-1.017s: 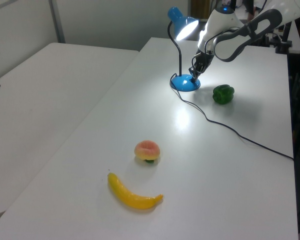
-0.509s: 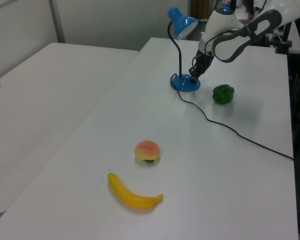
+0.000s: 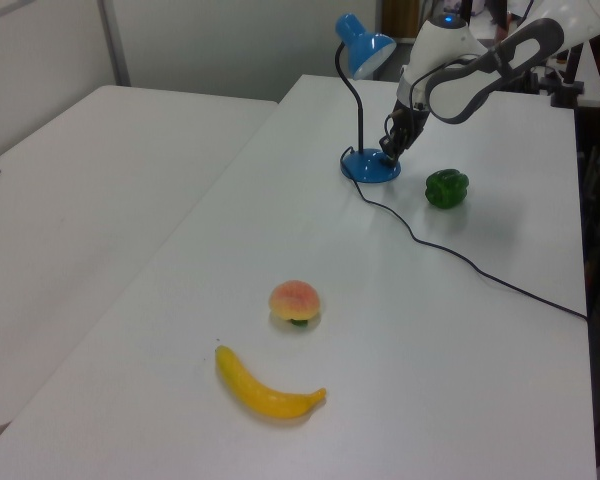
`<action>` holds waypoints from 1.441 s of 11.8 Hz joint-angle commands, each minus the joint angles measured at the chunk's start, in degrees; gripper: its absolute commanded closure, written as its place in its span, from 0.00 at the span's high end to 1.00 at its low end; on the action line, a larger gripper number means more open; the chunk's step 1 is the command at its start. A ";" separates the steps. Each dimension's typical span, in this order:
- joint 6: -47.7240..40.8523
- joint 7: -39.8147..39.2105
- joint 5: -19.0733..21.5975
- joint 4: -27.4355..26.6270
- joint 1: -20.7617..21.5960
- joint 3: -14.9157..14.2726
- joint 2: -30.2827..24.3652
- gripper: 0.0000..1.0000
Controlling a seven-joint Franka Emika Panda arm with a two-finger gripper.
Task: Turn off lamp
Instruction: 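Lift the gripper up and away from the lamp base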
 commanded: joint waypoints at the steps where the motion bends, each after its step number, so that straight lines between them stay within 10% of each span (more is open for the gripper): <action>1: -9.44 1.06 -1.08 -0.04 0.42 0.85 -4.38 0.00; 17: -50.58 -16.95 -0.20 11.48 18.18 0.24 -23.01 0.00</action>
